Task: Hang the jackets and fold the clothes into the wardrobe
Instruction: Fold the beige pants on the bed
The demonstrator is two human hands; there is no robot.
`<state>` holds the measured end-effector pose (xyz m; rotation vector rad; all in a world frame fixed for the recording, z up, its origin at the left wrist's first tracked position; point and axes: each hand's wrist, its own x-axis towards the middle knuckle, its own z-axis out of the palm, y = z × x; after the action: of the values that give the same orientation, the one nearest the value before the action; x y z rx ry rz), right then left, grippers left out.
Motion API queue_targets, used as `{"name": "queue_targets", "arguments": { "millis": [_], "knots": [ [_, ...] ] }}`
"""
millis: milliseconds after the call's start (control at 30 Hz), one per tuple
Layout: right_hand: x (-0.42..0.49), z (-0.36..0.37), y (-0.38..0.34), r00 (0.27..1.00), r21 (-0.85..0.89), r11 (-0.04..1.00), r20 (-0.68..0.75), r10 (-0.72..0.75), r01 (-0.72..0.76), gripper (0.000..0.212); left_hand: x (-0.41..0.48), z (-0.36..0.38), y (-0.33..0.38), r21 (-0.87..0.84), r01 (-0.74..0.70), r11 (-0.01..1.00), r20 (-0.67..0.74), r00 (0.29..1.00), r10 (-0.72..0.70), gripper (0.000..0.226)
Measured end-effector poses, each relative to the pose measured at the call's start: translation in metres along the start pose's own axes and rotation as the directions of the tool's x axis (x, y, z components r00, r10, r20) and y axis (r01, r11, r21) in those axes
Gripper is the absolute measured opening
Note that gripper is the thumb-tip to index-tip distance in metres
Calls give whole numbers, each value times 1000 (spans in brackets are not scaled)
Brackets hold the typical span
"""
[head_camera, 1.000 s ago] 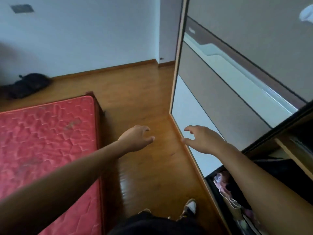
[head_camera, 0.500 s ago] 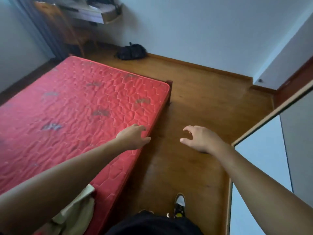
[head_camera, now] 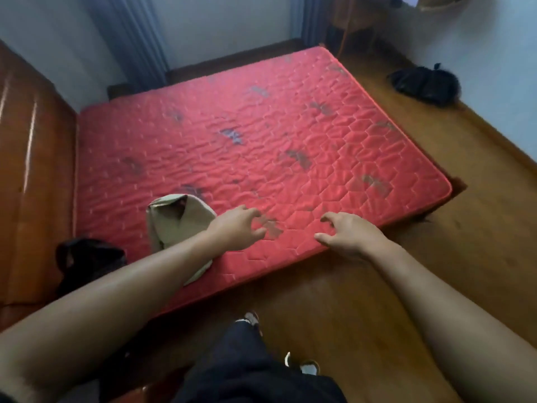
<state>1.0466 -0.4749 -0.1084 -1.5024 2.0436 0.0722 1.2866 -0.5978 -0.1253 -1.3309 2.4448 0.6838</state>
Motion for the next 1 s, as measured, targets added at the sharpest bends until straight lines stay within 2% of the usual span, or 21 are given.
{"name": "queue_targets", "arguments": {
  "millis": [133, 267, 600, 833, 1000],
  "knots": [
    [63, 0, -62, 979, -70, 979, 75, -187, 193, 56, -5, -1, -69, -75, 199, 977, 0, 980, -199, 59],
    [126, 6, -121, 940, -124, 940, 169, -296, 318, 56, -1, 4, -132, -165, 333, 928, 29, 942, -333, 53],
    [268, 38, -216, 868, -205, 874, 346, -356, 440, 56, 48, 30, -249, -259, 526, 810, 140, 850, -507, 58],
    [325, 68, -234, 782, -219, 800, 460, -420, 559, 58, 80, 67, -282, -289, 630, 720, 207, 776, -596, 57],
    [367, 120, -235, 715, -233, 748, 558, -420, 621, 54, 109, 113, -310, -303, 716, 629, 277, 698, -661, 57]
  ]
}}
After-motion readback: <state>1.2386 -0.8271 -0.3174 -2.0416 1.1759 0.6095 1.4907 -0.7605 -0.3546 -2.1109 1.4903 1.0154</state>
